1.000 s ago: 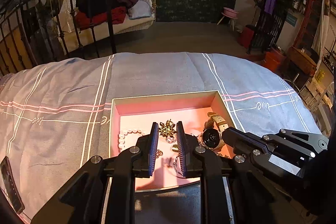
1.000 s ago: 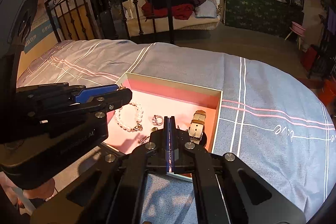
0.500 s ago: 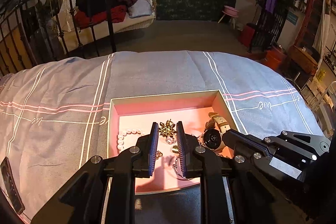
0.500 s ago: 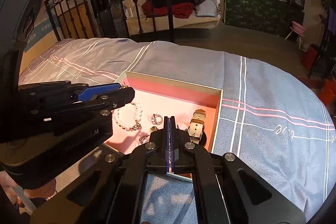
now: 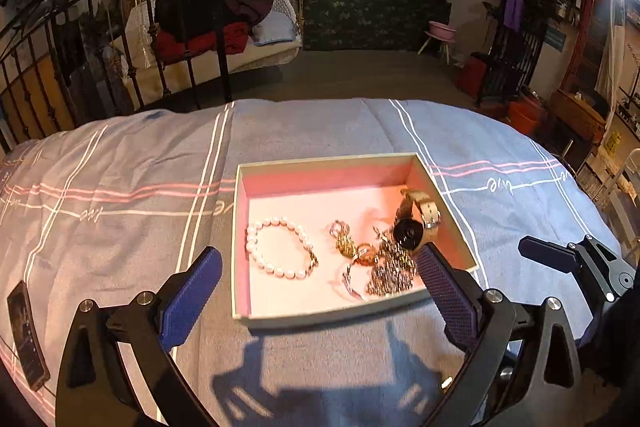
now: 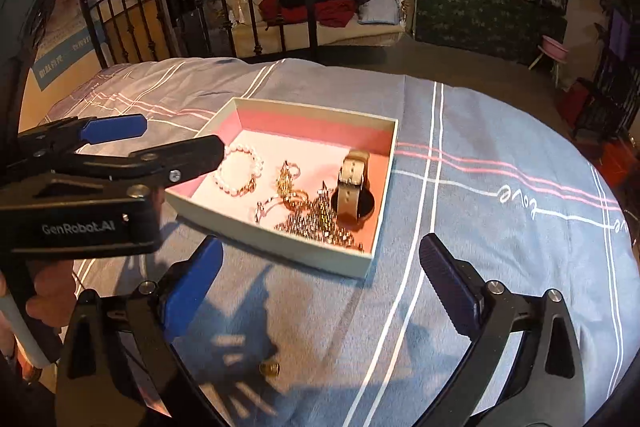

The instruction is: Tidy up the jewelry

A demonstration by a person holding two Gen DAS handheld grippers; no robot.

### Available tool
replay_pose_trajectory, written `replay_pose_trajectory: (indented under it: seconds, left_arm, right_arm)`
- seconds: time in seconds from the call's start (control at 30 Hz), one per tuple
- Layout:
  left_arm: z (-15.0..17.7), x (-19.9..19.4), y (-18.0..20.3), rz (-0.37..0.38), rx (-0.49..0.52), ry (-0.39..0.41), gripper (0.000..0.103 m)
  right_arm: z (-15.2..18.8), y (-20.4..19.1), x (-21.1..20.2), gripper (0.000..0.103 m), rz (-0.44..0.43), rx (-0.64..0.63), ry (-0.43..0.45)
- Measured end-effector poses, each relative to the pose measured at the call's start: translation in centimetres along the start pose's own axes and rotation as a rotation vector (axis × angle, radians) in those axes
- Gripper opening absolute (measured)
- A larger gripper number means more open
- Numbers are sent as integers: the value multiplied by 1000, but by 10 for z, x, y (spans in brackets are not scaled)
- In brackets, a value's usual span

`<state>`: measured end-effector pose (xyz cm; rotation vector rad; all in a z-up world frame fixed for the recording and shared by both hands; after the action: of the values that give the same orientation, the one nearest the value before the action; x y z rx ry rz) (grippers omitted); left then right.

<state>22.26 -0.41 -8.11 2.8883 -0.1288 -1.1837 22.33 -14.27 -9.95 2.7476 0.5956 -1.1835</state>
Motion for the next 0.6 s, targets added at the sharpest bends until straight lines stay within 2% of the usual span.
replay_pose_trajectory:
  seconds: [0.13,0.27,0.37,0.5,0.6]
  left_arm:
    - [45,-3,2,34,-9,-77,96]
    - [80,2,8,-17,43,-118,95]
    - [88,4,5,-29,44,-132,94]
    - [90,9,0,-28,30,-152,92]
    - [89,10,-2,-14,11,-160,92]
  right_arm:
    - [41,2,1,97,-7,28,-84]
    - [75,-10,11,97,-44,45,-158]
    - [85,-21,18,97,-9,-13,-190]
    - [83,-25,23,97,-44,-1,-194]
    - [82,-27,27,97,-39,2,-197]
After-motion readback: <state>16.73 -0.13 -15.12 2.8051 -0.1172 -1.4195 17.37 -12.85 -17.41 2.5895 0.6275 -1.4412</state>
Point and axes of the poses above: each gripper's, at about its wrist camera, not at the fingertips, and x roughly the way its jaws point, y to its right, z to its underside, the point moved 3 cm from there along x, roughly the way its jaws point, and after that the axes turned 1 degree about y, right-handed, at the moved point
